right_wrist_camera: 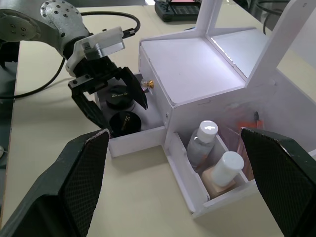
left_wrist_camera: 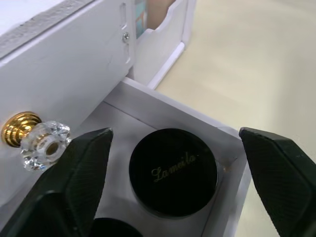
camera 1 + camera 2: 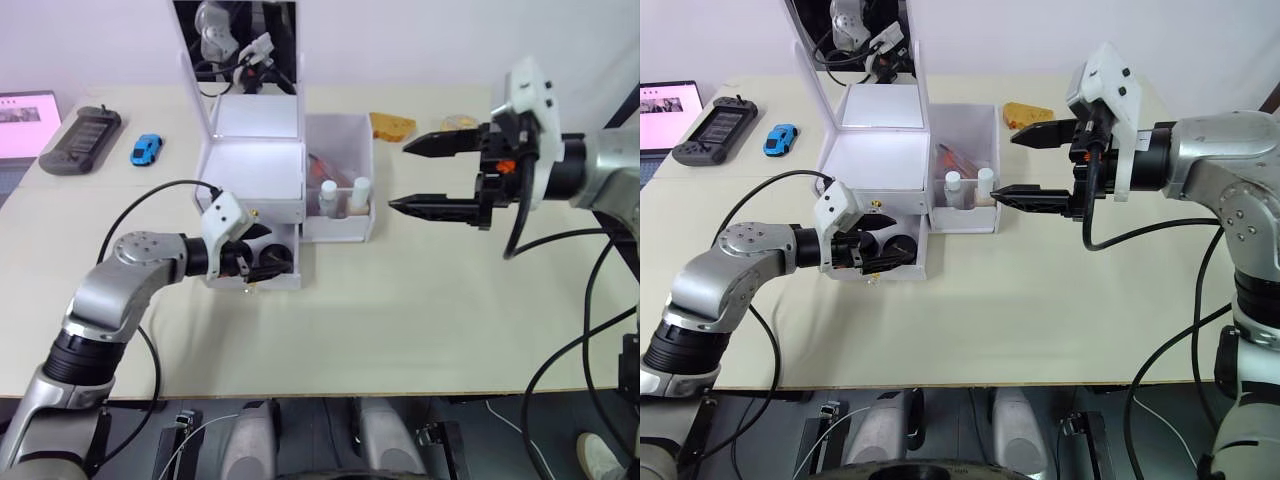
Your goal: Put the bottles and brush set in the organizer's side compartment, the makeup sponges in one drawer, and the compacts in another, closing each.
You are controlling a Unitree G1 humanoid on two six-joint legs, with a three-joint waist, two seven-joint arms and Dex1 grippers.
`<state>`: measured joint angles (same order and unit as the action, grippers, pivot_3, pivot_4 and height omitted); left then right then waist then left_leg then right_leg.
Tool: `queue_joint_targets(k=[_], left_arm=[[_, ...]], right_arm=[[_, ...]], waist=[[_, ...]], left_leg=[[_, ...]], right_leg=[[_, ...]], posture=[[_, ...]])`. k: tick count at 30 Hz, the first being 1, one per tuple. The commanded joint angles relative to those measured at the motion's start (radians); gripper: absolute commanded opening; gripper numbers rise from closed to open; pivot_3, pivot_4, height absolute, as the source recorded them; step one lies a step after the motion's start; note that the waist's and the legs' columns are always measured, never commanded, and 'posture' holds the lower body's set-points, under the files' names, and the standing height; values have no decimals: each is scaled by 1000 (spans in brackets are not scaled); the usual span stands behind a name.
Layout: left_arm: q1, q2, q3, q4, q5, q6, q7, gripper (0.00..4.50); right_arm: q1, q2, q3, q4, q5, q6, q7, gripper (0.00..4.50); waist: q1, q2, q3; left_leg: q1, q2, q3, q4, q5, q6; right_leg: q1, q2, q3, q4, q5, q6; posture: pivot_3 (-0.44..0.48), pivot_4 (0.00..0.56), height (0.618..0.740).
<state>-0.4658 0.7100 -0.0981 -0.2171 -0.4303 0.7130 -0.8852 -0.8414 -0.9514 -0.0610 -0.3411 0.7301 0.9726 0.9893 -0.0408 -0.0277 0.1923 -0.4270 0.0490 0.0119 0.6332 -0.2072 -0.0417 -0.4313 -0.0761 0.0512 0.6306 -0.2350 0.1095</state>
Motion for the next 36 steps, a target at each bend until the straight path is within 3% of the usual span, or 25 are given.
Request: queue_joint_targets(k=[1, 7, 11, 15, 22, 28, 33, 36], left_arm=[[-12, 28, 69, -62, -37, 24, -2, 4456], [48, 72, 191, -190, -166, 112, -12, 4456], [142, 110, 399, -274, -363, 225, -23, 4456], [286, 161, 520, -325, -407, 218, -47, 4456], [534, 122, 612, -313, -330, 38, -80, 4456], [742, 54, 659, -293, -312, -21, -82, 4456], [836, -25, 651, -293, -288, -104, -53, 4456], [846, -97, 626, -291, -268, -160, -3, 3602]], right_arm=[[-30, -15, -23, -17, 7, -10, 2, 4500], [-36, -16, -20, -4, 15, -16, 26, 4500], [-11, -32, -10, 18, -18, -95, 96, 4500], [39, -32, -7, 59, -66, -197, 137, 4500], [217, -16, -50, 167, -179, -478, 202, 4500], [290, -23, -62, 239, -200, -530, 236, 4500], [309, -9, -48, 230, -217, -542, 232, 4500], [311, -15, -55, 207, -210, -516, 220, 4500]], waist=[[0, 0, 0], [-2, 0, 0], [-4, 0, 0], [-3, 0, 0], [-1, -1, 0], [-6, -1, 0], [-3, 0, 0], [-1, 0, 0]], left_leg=[[0, 0, 0, 0, 0, 0], [0, 0, 0, -1, 0, 0], [0, 0, 0, -1, 0, 0], [1, 0, 0, -1, 0, 0], [1, -1, 1, 0, 0, 0], [2, 0, 1, -1, 0, 0], [2, 0, 1, -1, 0, 0], [2, 0, 1, 0, 0, -1]], right_leg=[[0, 0, 0, 0, 0, 0], [0, 0, 0, 0, 0, 1], [0, 0, 0, -1, 0, 1], [0, 0, 0, 0, -1, 1], [2, -2, 0, -2, 0, 0], [2, -2, 0, -1, 0, 0], [1, -1, 0, -1, 0, -1], [2, -2, 0, -2, 0, -1]], posture=[[0, 150, 738], [0, 150, 738], [0, 150, 738], [0, 150, 738], [0, 150, 738], [0, 150, 738], [0, 150, 738], [0, 150, 738]])
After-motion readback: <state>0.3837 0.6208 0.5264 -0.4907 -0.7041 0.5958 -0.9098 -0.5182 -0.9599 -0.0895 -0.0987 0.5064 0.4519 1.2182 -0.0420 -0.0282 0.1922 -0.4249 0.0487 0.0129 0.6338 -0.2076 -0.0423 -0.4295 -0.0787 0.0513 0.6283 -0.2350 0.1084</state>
